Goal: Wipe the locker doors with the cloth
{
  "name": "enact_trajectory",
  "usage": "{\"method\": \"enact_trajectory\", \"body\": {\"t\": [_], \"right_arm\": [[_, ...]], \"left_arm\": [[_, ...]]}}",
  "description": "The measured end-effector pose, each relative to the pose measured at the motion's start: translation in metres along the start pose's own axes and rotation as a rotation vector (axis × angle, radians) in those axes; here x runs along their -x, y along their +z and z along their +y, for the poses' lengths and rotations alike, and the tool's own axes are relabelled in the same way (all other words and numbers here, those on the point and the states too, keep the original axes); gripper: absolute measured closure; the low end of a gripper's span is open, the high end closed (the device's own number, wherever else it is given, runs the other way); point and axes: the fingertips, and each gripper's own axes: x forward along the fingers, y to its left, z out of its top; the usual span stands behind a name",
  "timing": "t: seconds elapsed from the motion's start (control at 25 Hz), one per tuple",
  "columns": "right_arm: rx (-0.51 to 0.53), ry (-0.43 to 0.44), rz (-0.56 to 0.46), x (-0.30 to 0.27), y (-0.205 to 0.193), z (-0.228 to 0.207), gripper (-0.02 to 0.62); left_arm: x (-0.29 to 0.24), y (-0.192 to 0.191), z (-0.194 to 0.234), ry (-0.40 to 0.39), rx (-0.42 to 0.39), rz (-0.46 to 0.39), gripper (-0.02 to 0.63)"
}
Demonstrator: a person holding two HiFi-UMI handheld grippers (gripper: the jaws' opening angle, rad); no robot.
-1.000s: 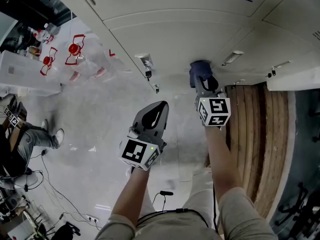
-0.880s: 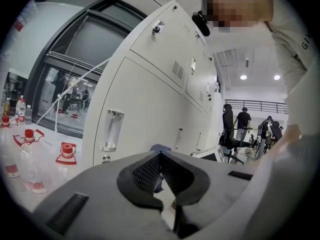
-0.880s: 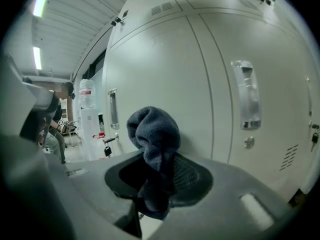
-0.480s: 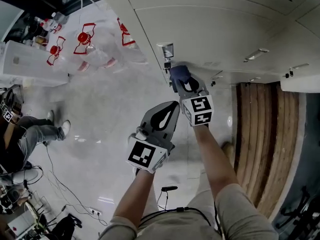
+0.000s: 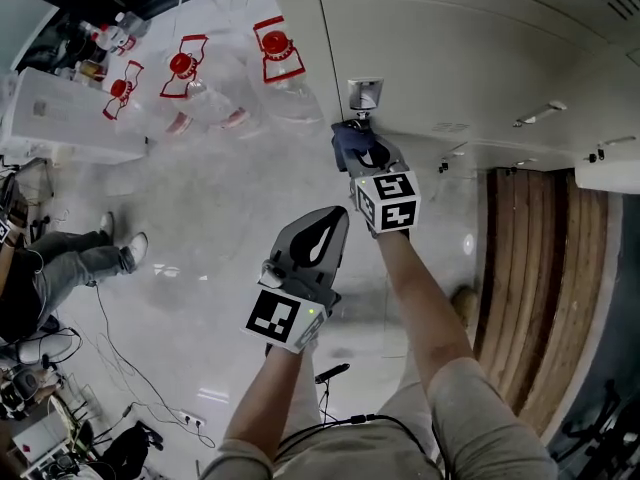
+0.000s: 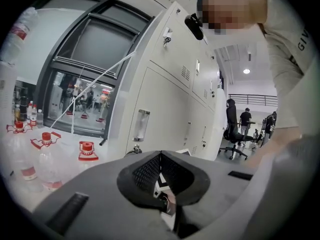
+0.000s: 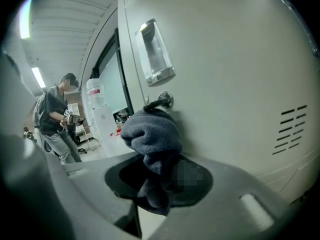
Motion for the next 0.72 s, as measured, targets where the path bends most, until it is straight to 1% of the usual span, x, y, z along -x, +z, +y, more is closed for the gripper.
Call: {"method": "enact_trajectory", "body": {"t": [0.08,0.24,0.72], "right_arm": [[-0.012,-0.02,0.002,0.0,0.003,-0.008,0.483],[-0.002,-0.057,0.012,0.013,0.006,-0.029,0.483],[-0.099,-0.23,0.005,0.084,0.012,-0.133,0.483]], "left_arm": [[0.0,-0.002,-0.001,-0.001,0.003,0.003,0.607],[-0.006,-0.003,-0.012,-0.022,0.005,0.012,0.607],[-0.044,-0.001,-0.07,-0.115,0.009,0.017,0.607]]}}
